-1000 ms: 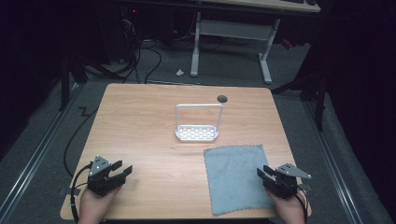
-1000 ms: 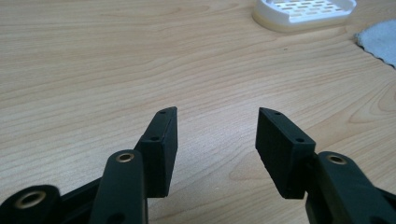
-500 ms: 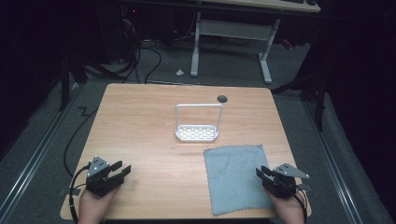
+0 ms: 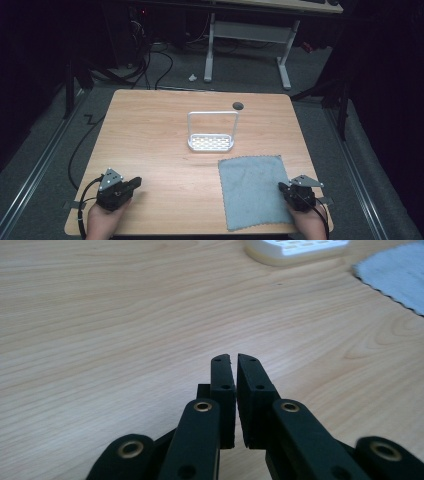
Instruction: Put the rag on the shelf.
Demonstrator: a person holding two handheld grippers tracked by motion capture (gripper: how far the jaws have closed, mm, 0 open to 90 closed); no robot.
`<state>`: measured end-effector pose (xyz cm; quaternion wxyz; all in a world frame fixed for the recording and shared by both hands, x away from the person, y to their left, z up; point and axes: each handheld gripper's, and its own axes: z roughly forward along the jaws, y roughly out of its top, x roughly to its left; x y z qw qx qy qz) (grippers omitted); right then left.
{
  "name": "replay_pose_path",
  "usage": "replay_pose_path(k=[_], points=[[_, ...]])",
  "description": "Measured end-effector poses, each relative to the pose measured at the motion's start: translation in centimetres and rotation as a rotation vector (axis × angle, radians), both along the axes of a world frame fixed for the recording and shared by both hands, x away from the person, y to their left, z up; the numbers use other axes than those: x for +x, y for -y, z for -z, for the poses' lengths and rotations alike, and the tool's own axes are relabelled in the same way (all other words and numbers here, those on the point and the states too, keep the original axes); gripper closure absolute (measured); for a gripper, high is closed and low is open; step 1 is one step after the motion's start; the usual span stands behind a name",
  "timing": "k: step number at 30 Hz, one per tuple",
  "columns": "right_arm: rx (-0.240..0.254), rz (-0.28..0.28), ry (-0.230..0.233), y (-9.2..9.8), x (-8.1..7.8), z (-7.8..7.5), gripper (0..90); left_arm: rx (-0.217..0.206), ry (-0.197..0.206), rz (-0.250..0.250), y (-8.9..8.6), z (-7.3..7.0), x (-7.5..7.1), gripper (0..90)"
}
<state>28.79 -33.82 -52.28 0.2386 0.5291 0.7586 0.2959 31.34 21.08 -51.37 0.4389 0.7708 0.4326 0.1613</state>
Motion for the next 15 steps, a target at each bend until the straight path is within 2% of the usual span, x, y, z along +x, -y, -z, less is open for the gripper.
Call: replay_pose_path(k=[3,6,9,15], points=[[0.006,-0.011,0.002,-0.1,0.0,0.0,90.0,0.008,0.006,0.029,1.0,-0.1,-0.2,84.8],[0.013,-0.042,0.000,-0.8,-0.1,0.1,90.0,-0.004,0.000,0.080,2.9,-0.3,-0.7,84.1],[0.021,-0.075,0.000,-1.7,-0.2,0.1,90.0,0.018,0.014,0.115,4.5,-0.3,-1.0,82.9],[0.014,-0.140,0.002,-3.7,-0.1,0.1,90.0,0.015,0.003,0.143,5.9,-0.3,-1.3,82.2]])
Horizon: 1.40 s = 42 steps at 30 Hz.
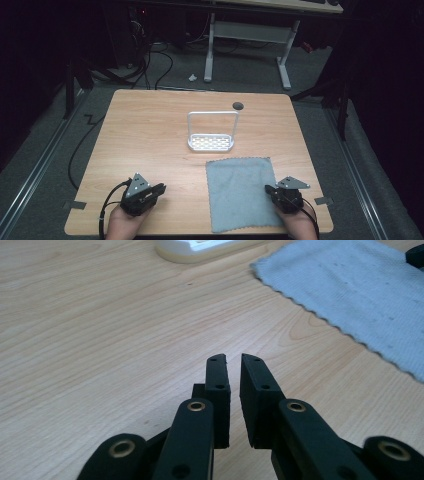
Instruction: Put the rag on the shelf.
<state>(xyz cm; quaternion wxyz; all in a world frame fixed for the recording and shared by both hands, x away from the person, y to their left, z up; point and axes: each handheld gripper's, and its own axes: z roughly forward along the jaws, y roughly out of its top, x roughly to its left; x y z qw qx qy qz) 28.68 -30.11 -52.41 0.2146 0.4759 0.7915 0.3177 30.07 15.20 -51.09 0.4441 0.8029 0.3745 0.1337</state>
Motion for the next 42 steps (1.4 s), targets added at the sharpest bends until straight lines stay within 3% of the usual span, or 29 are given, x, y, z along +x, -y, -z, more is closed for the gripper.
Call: replay_pose_path(k=[4,5,8,9,13,14,15,16,19,23,30,38,42], points=[[-0.012,-0.042,0.001,-1.6,-0.1,0.0,90.0,0.021,0.006,0.020,1.0,0.0,-0.3,83.9],[-0.022,-0.055,0.004,-2.0,-0.1,0.0,90.0,0.037,-0.001,0.045,1.9,0.2,-0.5,84.6],[-0.043,-0.078,0.011,-2.8,-0.2,0.0,90.0,0.027,-0.021,0.072,2.9,0.3,-0.6,87.1],[-0.050,-0.086,0.013,-3.0,-0.2,0.0,90.0,0.033,-0.028,0.098,4.1,0.4,-0.7,87.8],[-0.057,-0.096,0.018,-3.3,-0.3,0.0,90.0,0.054,-0.046,0.151,6.6,0.9,-0.5,89.6],[-0.057,-0.096,0.018,-3.3,-0.3,0.0,90.0,0.054,-0.046,0.151,6.6,0.9,-0.5,89.5],[-0.052,-0.096,0.020,-3.2,-0.3,0.0,90.0,0.034,-0.064,0.170,7.8,1.0,-0.4,89.5],[-0.048,-0.094,0.019,-3.2,-0.3,0.0,90.0,0.034,-0.064,0.170,7.8,1.0,-0.4,89.6],[-0.044,-0.096,0.021,-3.2,-0.3,0.0,90.0,0.036,-0.061,0.206,10.1,1.2,-0.4,89.6],[-0.040,-0.097,0.019,-3.1,-0.3,0.1,90.0,0.088,-0.049,0.226,11.4,1.7,-0.5,89.7],[-0.028,-0.116,0.019,-3.6,-0.3,0.1,90.0,0.134,-0.021,0.199,10.8,1.9,-0.7,89.7],[-0.003,-0.200,0.016,-5.7,-0.8,0.2,90.0,0.147,-0.014,0.135,7.7,1.9,-0.4,89.7],[-0.001,-0.256,0.012,-7.1,-1.2,0.2,90.0,0.151,-0.032,0.111,6.5,1.8,-0.6,89.7]])
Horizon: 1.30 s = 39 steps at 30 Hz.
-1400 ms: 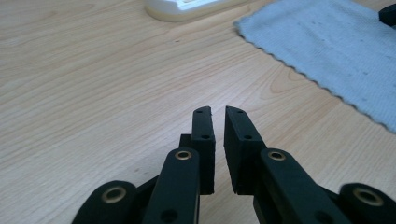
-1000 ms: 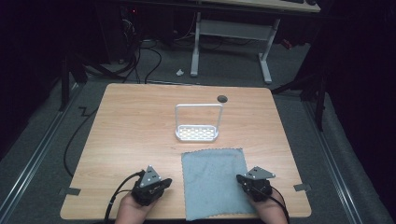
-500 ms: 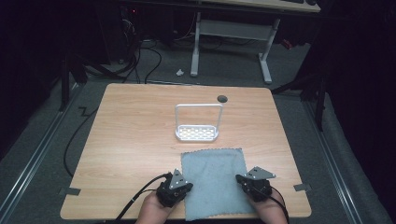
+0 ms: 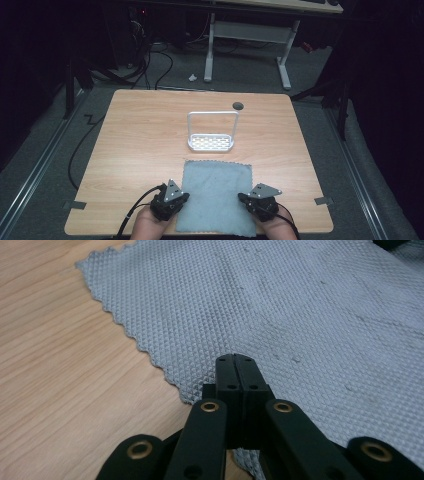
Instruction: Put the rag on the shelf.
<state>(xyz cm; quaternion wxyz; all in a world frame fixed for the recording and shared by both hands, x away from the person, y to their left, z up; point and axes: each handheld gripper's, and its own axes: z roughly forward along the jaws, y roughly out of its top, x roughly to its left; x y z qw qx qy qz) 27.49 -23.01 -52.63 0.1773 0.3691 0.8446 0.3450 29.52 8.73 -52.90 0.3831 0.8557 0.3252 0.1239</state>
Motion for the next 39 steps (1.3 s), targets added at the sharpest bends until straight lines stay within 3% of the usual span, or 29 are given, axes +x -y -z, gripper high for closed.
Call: replay_pose_path(k=[4,8,12,14,15,16,17,18,22,24,26,30,33,39], points=[[-0.005,-0.041,0.007,-0.9,-0.4,0.0,90.0,-0.007,-0.026,-0.027,-1.3,-0.1,-0.2,89.7],[-0.008,-0.058,0.016,-1.2,-0.4,0.1,90.0,-0.065,-0.059,-0.057,-1.9,0.1,0.0,89.7],[-0.008,-0.064,0.017,-1.2,-0.4,0.1,90.0,-0.078,-0.029,-0.074,-1.9,0.2,0.1,89.7],[-0.010,-0.066,0.018,-1.2,-0.4,0.1,90.0,-0.138,-0.026,-0.112,-2.3,0.1,0.6,89.6],[-0.011,-0.069,0.019,-1.2,-0.4,0.1,90.0,-0.138,-0.026,-0.112,-2.3,0.1,0.6,89.2],[-0.016,-0.071,0.020,-1.2,-0.4,0.1,90.0,-0.190,-0.022,-0.161,-2.5,-0.2,1.6,87.6],[-0.024,-0.069,0.027,-1.2,-0.4,0.1,90.0,-0.190,-0.022,-0.161,-2.5,-0.2,1.6,85.8],[-0.026,-0.066,0.026,-1.1,-0.3,0.1,90.0,-0.181,-0.012,-0.192,-2.3,-0.2,2.9,84.9],[-0.020,-0.052,0.028,-0.6,-0.1,0.1,90.0,-0.179,0.016,-0.296,-1.4,0.1,5.0,79.8],[-0.017,-0.046,0.024,-0.4,-0.1,0.1,90.0,-0.199,0.012,-0.333,-0.8,0.2,6.1,72.5],[-0.011,-0.048,0.026,-0.3,-0.1,0.1,90.0,-0.185,0.021,-0.363,-0.2,0.2,7.1,71.5],[-0.013,-0.053,0.030,-0.2,0.0,0.1,90.0,-0.115,0.025,-0.383,0.8,0.3,8.4,71.0],[-0.011,-0.051,0.032,0.0,0.0,0.2,90.0,-0.113,0.008,-0.410,1.0,0.4,8.8,70.5],[-0.012,-0.039,0.036,0.4,0.3,0.2,90.0,-0.111,-0.024,-0.418,1.3,0.5,9.1,71.2]])
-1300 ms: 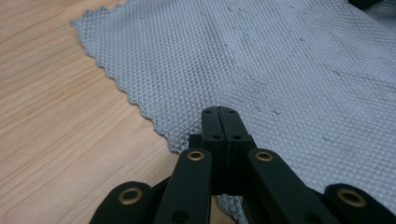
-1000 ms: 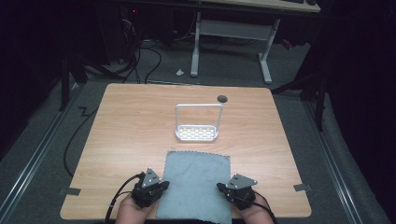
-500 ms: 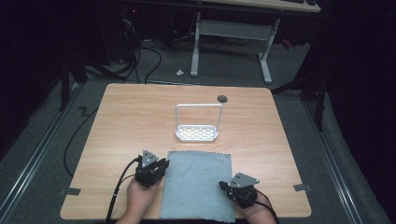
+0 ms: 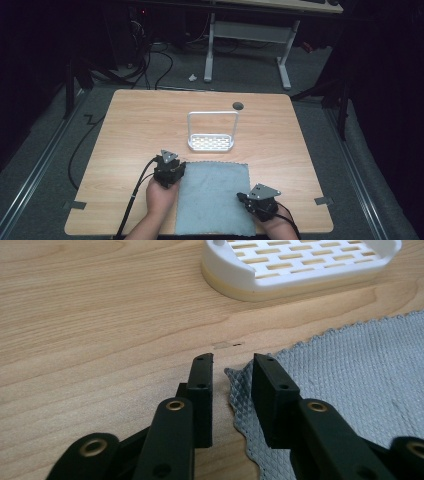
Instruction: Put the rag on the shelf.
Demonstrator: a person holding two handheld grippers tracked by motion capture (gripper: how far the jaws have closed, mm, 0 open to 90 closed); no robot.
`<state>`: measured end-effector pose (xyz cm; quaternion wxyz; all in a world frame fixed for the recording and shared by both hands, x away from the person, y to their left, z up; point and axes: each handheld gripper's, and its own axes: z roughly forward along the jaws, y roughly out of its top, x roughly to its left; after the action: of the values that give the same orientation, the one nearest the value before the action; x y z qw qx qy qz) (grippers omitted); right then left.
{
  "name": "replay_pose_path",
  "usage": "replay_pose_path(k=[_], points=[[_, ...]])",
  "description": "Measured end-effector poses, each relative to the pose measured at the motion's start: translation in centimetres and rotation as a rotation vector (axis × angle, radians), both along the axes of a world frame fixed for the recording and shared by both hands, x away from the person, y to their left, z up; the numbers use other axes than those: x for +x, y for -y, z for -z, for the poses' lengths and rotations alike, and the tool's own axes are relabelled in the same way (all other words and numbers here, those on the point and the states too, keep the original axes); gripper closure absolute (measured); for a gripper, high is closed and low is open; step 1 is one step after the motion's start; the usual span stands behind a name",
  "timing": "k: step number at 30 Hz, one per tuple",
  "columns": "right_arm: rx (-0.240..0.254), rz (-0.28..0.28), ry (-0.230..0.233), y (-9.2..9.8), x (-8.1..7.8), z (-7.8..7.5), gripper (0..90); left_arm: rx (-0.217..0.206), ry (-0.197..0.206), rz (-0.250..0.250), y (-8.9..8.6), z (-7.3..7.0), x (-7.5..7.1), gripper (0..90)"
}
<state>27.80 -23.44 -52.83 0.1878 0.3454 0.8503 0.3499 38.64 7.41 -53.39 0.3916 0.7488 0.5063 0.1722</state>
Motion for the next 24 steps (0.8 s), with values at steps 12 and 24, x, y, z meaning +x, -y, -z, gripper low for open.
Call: replay_pose_path(k=[12,24], points=[[0.134,0.223,0.011,2.3,2.5,-1.8,72.0,0.031,0.009,0.047,1.2,0.0,-0.2,85.1],[0.093,0.386,-0.043,1.5,9.2,0.1,76.8,-0.019,-0.018,0.052,0.7,0.0,0.0,88.7]])
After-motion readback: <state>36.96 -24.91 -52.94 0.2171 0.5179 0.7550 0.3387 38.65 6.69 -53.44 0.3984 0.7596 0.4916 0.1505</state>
